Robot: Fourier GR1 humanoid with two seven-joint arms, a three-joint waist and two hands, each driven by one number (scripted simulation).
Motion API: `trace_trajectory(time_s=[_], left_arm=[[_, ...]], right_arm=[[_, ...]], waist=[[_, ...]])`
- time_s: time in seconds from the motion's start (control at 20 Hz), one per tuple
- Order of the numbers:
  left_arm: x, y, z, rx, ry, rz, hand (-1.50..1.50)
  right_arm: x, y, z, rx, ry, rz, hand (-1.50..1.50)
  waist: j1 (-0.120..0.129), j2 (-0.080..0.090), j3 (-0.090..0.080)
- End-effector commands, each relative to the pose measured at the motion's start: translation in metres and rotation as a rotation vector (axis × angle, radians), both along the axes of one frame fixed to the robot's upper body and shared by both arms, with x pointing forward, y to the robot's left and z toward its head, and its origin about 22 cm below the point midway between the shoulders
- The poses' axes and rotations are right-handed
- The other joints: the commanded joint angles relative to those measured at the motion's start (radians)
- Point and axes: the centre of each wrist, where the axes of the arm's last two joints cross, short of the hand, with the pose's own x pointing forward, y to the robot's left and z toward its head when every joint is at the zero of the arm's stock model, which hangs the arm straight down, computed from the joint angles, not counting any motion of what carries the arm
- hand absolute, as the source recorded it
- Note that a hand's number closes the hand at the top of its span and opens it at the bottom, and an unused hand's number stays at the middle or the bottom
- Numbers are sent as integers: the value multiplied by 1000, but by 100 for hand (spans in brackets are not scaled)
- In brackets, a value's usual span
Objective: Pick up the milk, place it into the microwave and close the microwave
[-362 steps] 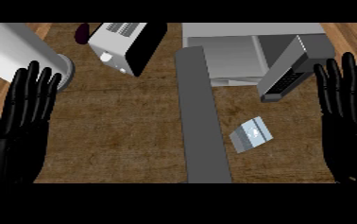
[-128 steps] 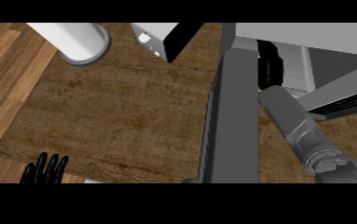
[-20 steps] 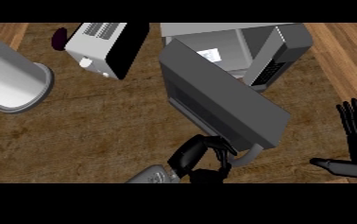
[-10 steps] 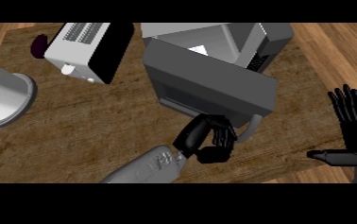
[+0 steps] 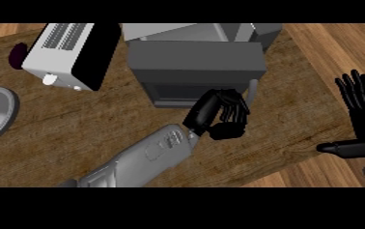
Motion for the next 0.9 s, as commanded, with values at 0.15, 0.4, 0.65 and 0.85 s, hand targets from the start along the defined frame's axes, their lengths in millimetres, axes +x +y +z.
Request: trace_trajectory(time_s=[0.15,0.4,0.65,0.85], left_arm=[[24,-12,32,-29,-63,46,150],[36,-15,46,-31,-62,76,150],[46,-17,58,-37,-78,111,150],[53,-20,72,-59,-96,123,150]], right_arm=[[16,5,21,39,-61,119,-150],[29,15,35,53,-76,183,-150],[38,18,51,40,-96,224,-150],[46,29,64,57,-109,314,-150]], waist=[[-49,16,4],[-76,30,5],[-96,41,8],[-110,50,10]])
